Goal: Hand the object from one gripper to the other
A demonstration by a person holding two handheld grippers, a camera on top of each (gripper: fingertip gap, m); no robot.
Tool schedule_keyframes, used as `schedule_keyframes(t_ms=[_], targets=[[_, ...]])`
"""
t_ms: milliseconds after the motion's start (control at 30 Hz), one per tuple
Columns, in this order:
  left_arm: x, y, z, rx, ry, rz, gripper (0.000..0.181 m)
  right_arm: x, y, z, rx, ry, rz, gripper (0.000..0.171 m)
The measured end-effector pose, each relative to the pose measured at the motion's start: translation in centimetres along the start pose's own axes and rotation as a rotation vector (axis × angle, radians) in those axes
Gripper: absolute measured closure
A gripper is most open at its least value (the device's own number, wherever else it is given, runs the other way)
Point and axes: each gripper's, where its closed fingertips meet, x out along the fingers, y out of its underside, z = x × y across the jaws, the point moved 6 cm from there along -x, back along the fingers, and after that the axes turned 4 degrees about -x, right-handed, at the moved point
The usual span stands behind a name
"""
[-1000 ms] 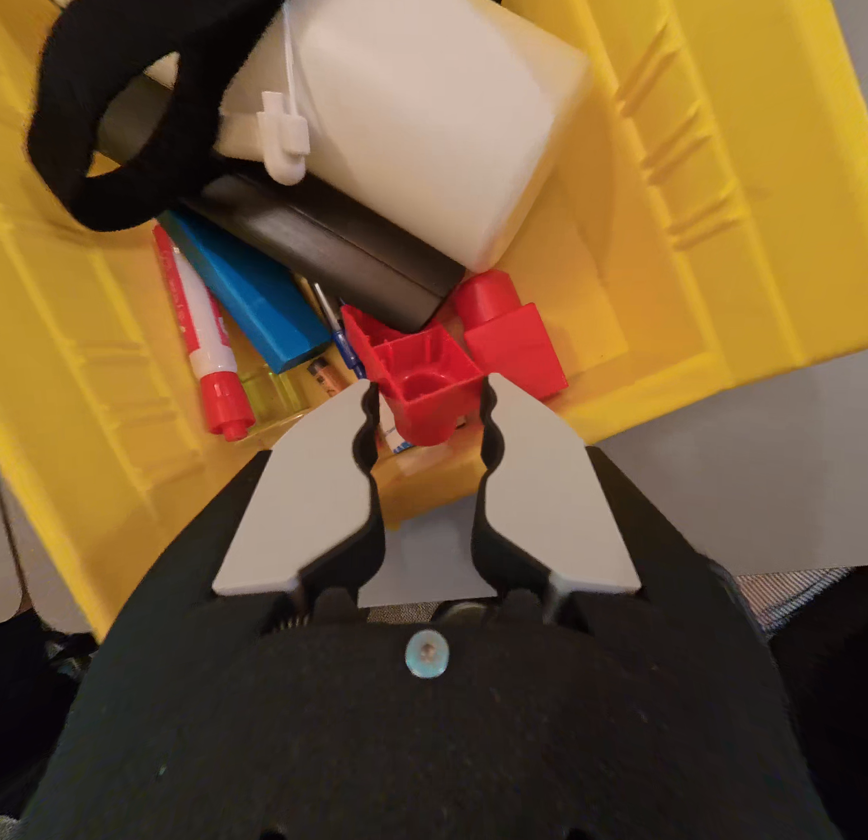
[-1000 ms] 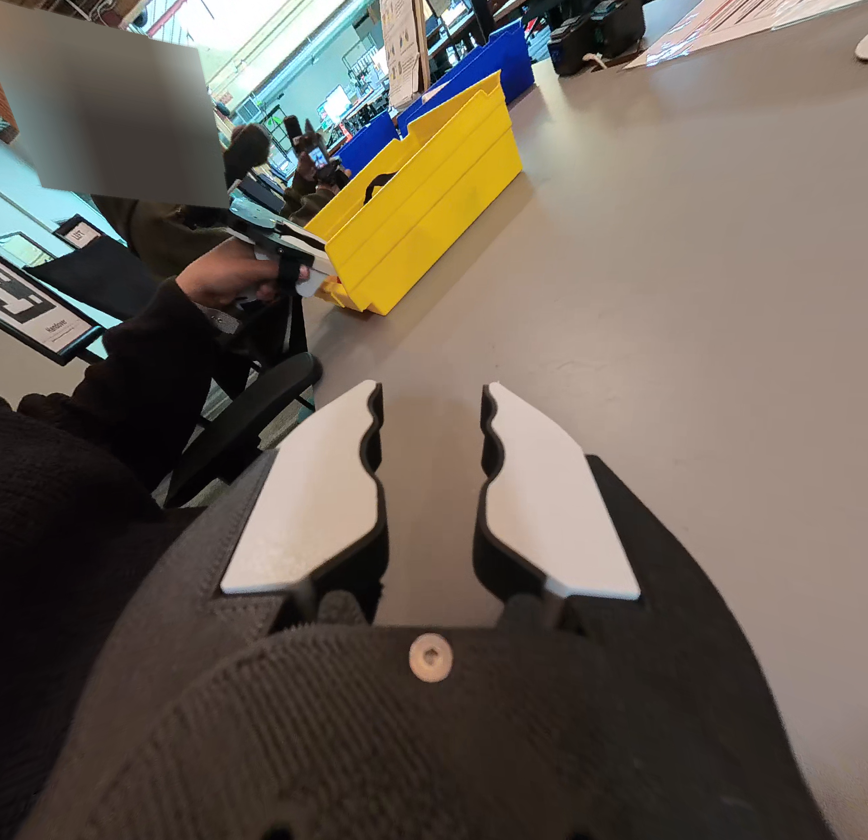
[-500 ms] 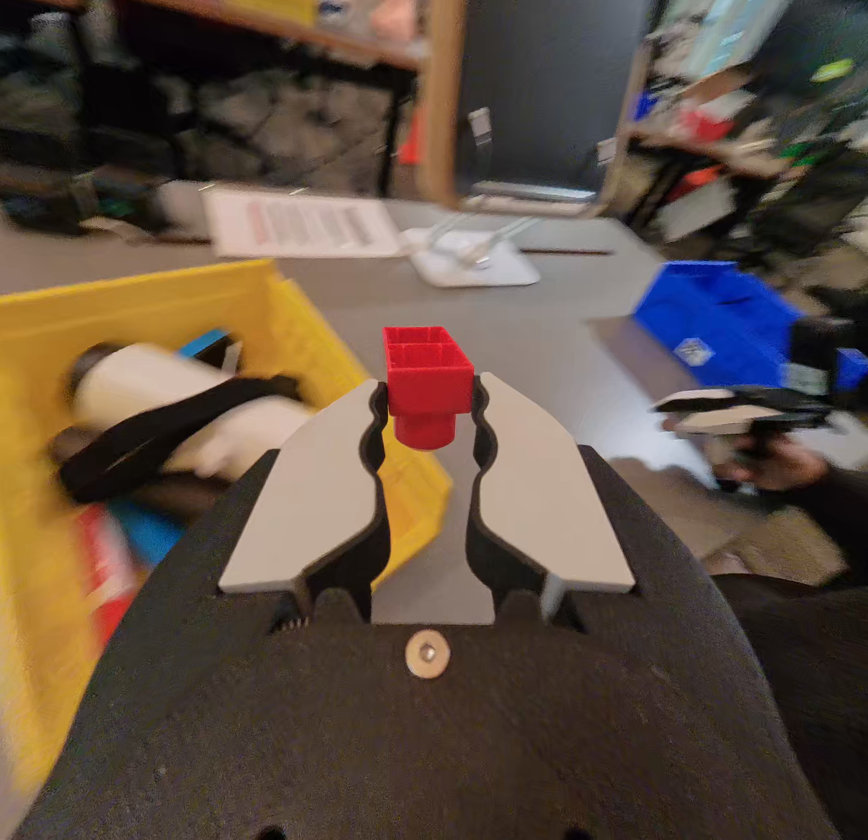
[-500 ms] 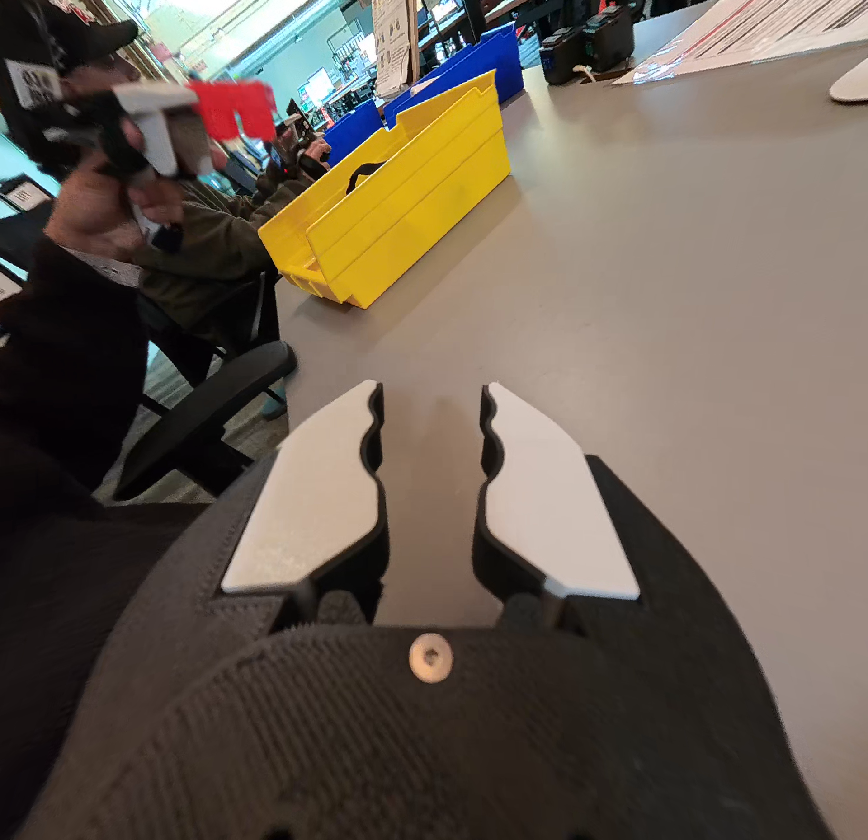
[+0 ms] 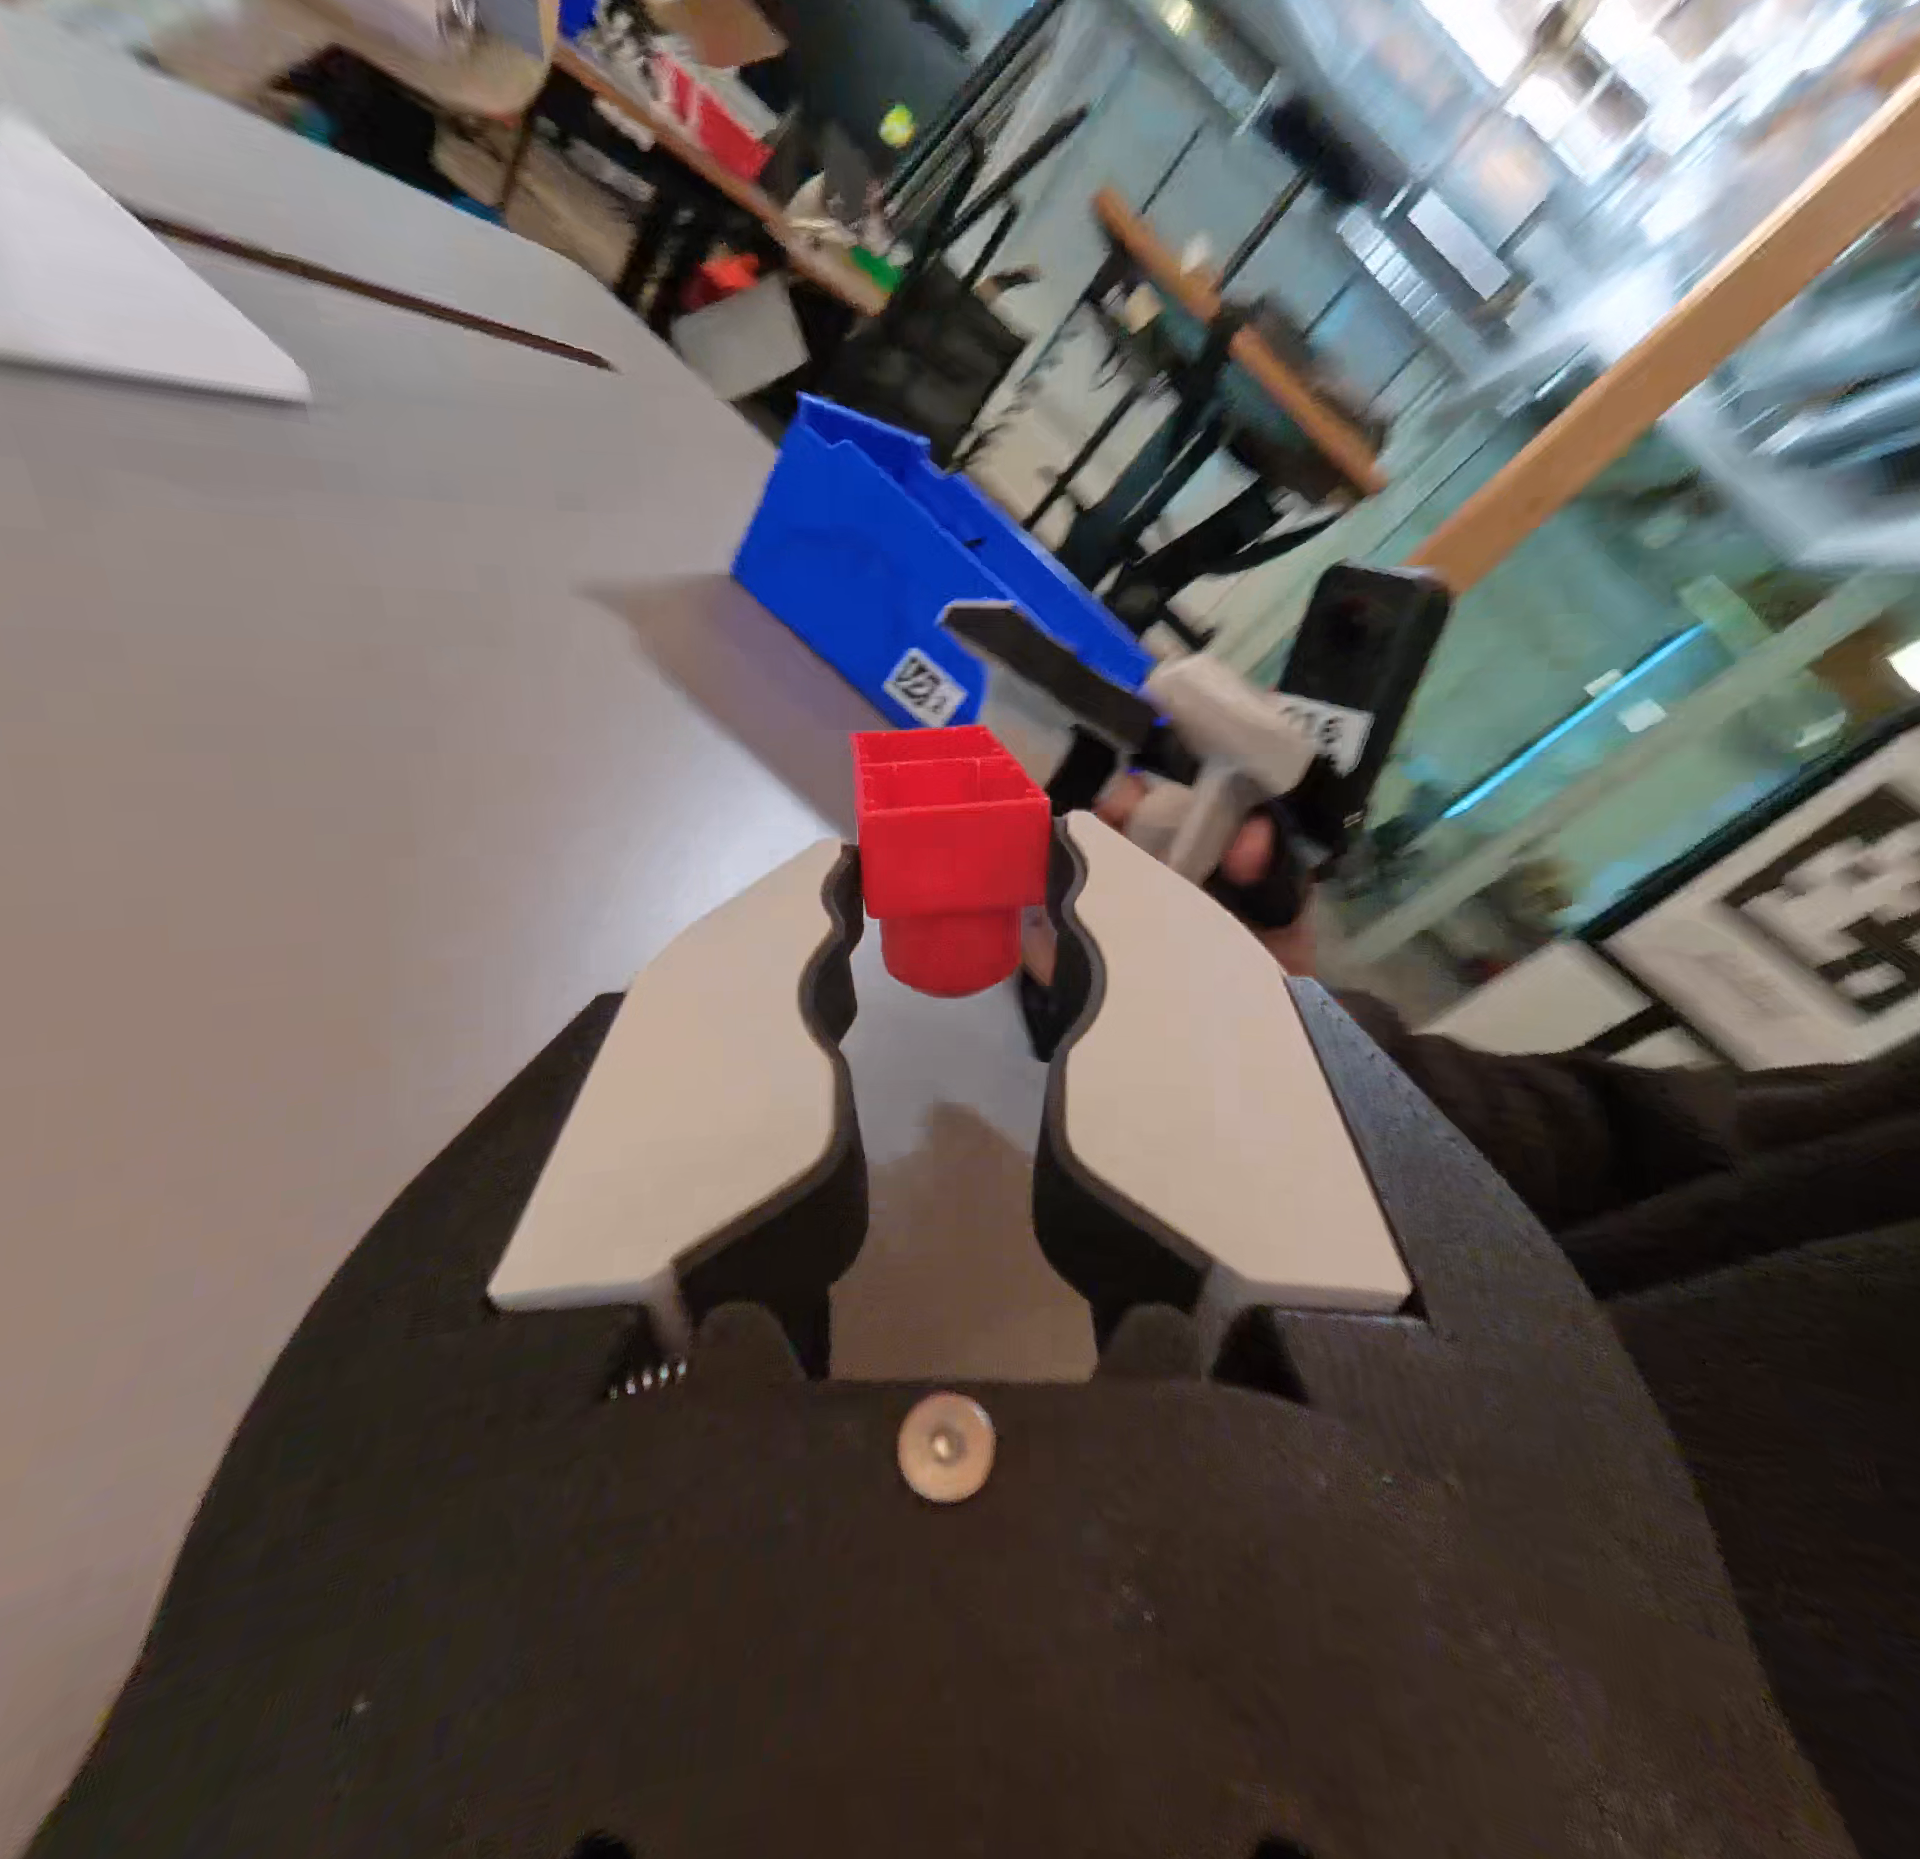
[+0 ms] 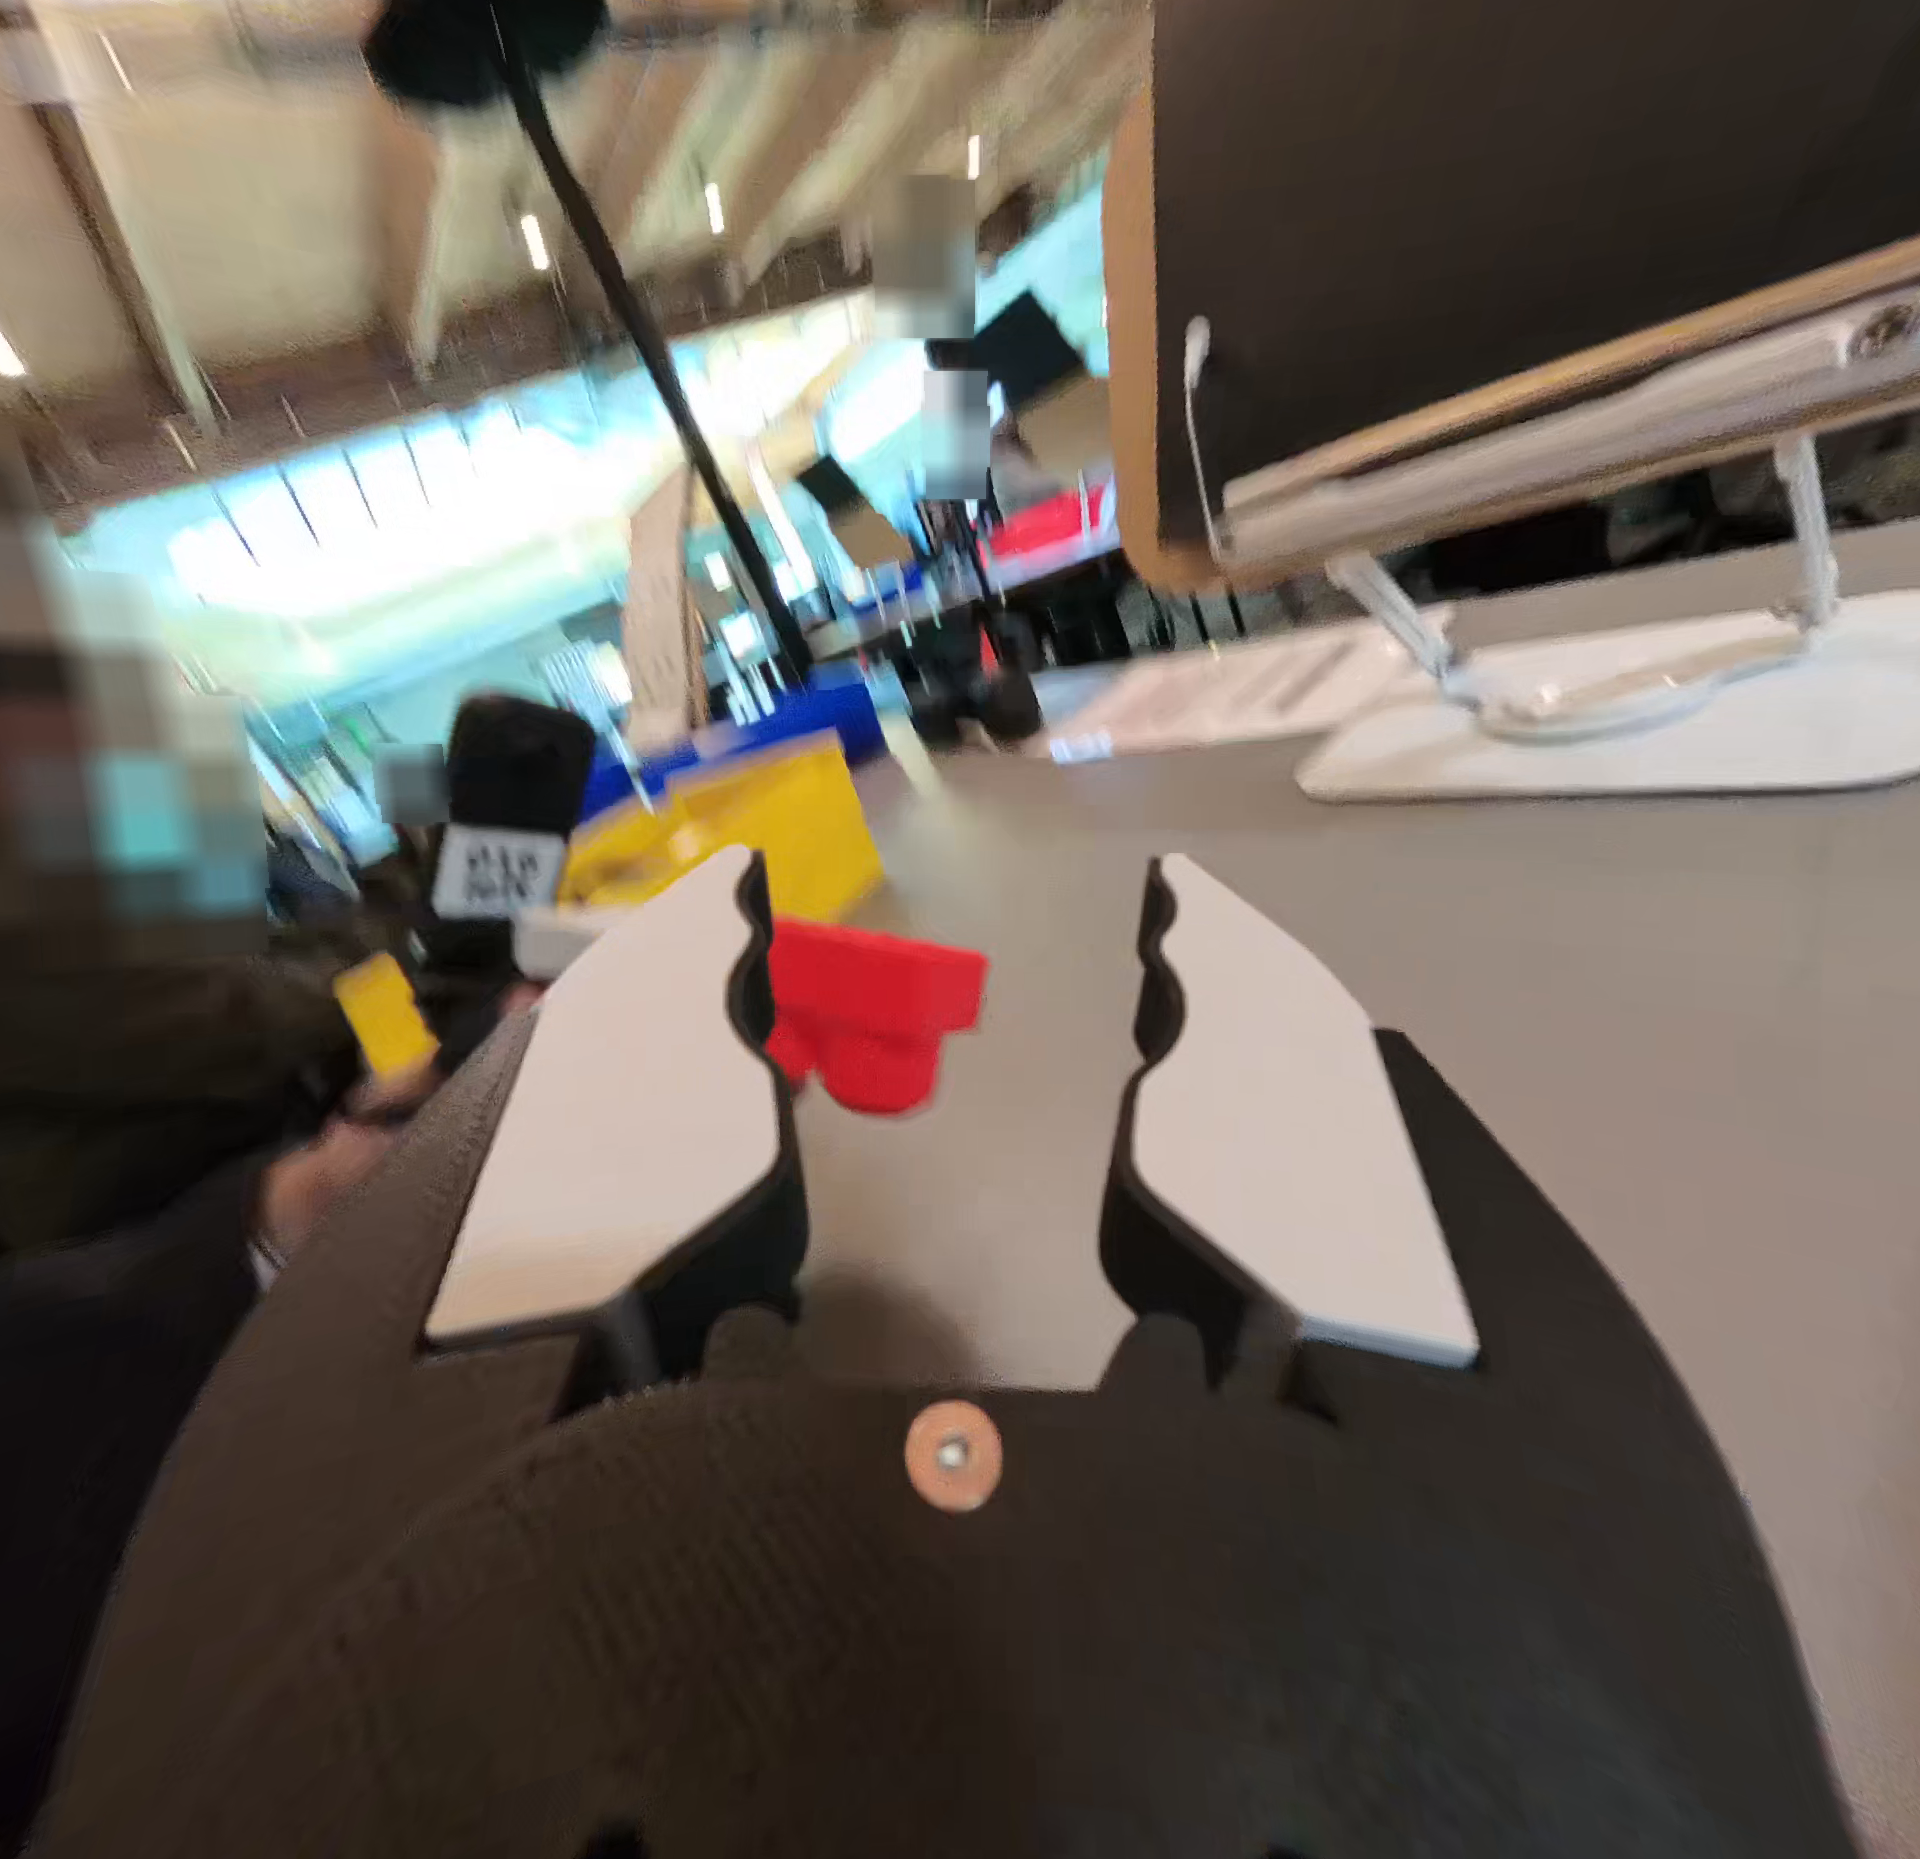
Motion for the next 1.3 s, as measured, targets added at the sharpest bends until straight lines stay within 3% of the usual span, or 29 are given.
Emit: schedule_keyframes(t_ms=[133, 233, 433, 533, 567, 633, 833, 900, 967, 1133, 1300], targets=[[-0.4, 0.1, 2.0, -0.171, 0.1, -0.052, 0.144, 0.3, 1.0, -1.5, -0.177, -0.089, 0.251, 0.095], [-1.0, 0.3, 2.7, -0.23, 0.159, -0.009, 0.143, 0.3, 1.7, -2.1, -0.321, -0.144, 0.286, 0.089], [-0.6, 1.8, 2.6, -0.585, 0.398, 0.054, 0.143, 0.4, 3.1, 2.5, -0.559, -0.349, 0.259, 0.089], [0.0, 2.6, 2.2, -0.638, 0.438, 0.105, 0.143, 0.6, 4.4, 3.4, -0.755, -0.323, 0.292, 0.105], [0.1, 2.8, 2.2, -0.641, 0.437, 0.124, 0.143, 0.6, 4.6, 3.6, -0.794, -0.323, 0.295, 0.117], [0.0, 2.8, 2.2, -0.646, 0.439, 0.119, 0.144, 0.6, 4.9, 4.0, -0.8, -0.34, 0.297, 0.122], [-0.5, 1.9, 2.5, -0.536, 0.379, 0.065, 0.131, 0.8, 4.4, 3.8, -0.608, -0.351, 0.335, 0.125], [-0.7, 1.4, 2.6, -0.511, 0.353, 0.012, 0.104, 0.7, 3.5, 3.1, -0.505, -0.325, 0.309, 0.125], [-0.9, 0.7, 2.6, -0.437, 0.307, -0.043, 0.087, 0.5, 2.7, 2.1, -0.339, -0.311, 0.296, 0.125], [-0.3, 1.0, 1.8, -0.013, 0.092, 0.023, 0.069, 0.3, 2.6, -0.1, 0.241, -0.415, 0.389, 0.125], [0.9, 2.9, 0.0, 0.489, -0.042, 0.145, 0.07, 0.0, 4.1, 0.2, 0.603, -0.559, 0.569, 0.125]])
